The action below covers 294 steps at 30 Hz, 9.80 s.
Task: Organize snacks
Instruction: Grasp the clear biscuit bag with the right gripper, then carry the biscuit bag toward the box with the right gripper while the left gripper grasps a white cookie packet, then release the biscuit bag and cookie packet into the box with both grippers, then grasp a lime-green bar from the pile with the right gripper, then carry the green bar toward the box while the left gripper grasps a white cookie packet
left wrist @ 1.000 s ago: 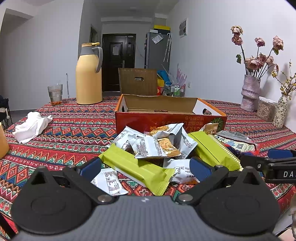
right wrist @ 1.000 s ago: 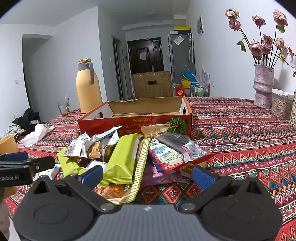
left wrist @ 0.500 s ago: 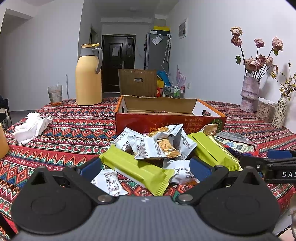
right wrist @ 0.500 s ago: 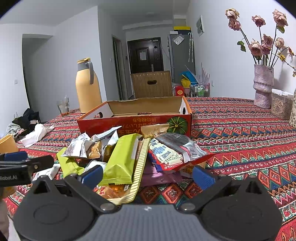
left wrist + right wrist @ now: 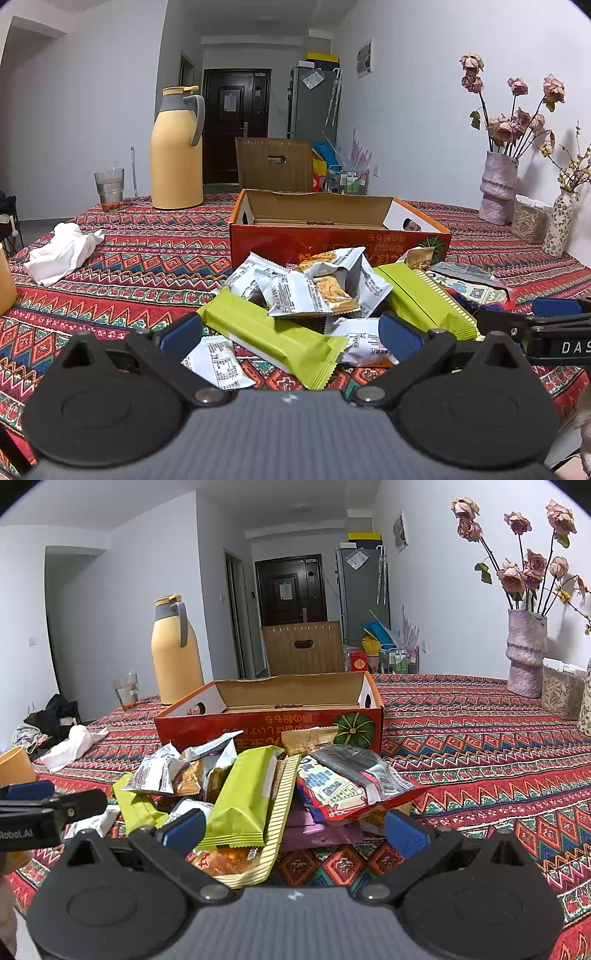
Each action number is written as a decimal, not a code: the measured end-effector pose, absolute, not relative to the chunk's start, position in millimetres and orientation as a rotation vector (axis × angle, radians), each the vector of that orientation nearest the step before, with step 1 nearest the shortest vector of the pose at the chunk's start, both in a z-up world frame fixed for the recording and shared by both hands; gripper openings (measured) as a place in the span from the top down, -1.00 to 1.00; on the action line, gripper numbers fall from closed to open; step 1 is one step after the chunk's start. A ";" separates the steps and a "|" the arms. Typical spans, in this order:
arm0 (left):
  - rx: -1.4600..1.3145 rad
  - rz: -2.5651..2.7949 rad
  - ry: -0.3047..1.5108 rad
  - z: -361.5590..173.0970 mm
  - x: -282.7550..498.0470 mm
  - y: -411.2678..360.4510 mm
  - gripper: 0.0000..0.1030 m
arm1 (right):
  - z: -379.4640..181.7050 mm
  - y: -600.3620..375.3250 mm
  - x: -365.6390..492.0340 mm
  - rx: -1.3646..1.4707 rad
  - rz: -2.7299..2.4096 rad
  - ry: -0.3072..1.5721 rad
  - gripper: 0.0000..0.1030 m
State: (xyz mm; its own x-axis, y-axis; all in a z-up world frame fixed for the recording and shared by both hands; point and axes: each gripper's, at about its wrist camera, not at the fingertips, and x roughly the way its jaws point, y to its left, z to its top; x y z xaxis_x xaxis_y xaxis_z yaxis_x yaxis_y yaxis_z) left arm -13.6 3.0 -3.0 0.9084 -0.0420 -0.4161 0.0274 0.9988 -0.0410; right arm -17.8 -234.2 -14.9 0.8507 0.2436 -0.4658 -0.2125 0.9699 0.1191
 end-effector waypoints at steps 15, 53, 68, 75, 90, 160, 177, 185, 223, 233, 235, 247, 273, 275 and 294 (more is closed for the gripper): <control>-0.050 -0.023 0.433 -5.2 -8.5 4.7 -1.00 | -10.3 -247.0 -12.0 0.057 0.200 0.460 -0.98; -0.052 0.046 0.516 -15.6 21.0 19.0 -1.00 | -21.6 -257.0 64.8 -0.099 0.270 0.565 -0.10; -0.098 0.137 0.662 -31.7 39.3 60.4 -1.00 | -23.5 -269.9 27.6 0.086 0.185 0.427 -0.07; -0.128 0.154 0.705 -39.2 44.7 60.2 -0.57 | -23.4 -270.7 18.7 0.092 0.180 0.425 -0.07; -0.117 0.161 0.648 -31.1 31.1 56.6 0.20 | -23.6 -268.6 10.3 0.097 0.186 0.423 -0.07; -0.135 0.063 0.455 37.9 235.5 5.2 -1.00 | 1.1 -233.9 226.7 0.162 0.198 0.447 -1.00; -0.129 0.066 0.389 74.7 187.6 2.5 -1.00 | 38.6 -238.5 180.4 0.113 0.184 0.351 -1.00; -0.111 0.049 0.382 73.5 140.9 6.5 -1.00 | 41.2 -240.8 138.6 0.079 0.196 0.350 -1.00; -0.096 0.037 0.554 0.3 41.3 39.1 -1.00 | -35.8 -168.1 67.7 -0.082 0.300 0.632 0.28; -0.103 0.032 0.587 -5.3 54.3 32.3 -1.00 | -17.0 -195.7 44.9 0.018 0.277 0.477 0.29; -0.098 0.034 0.595 -5.8 58.7 29.6 -1.00 | -10.9 -206.0 42.8 0.038 0.258 0.443 0.29; -0.063 0.089 0.676 -7.3 112.0 1.3 -1.00 | -13.9 -252.8 53.0 0.104 0.140 0.430 0.29; -0.064 0.049 0.636 5.5 110.3 -0.1 -0.02 | -19.0 -250.2 57.2 0.119 0.170 0.439 0.28; -0.062 0.052 0.616 12.3 110.9 -0.3 -0.02 | -15.7 -248.5 58.9 0.115 0.173 0.429 0.28; -0.047 0.080 0.477 68.7 169.8 -11.7 -0.02 | 35.0 -226.7 128.8 0.086 0.240 0.324 0.28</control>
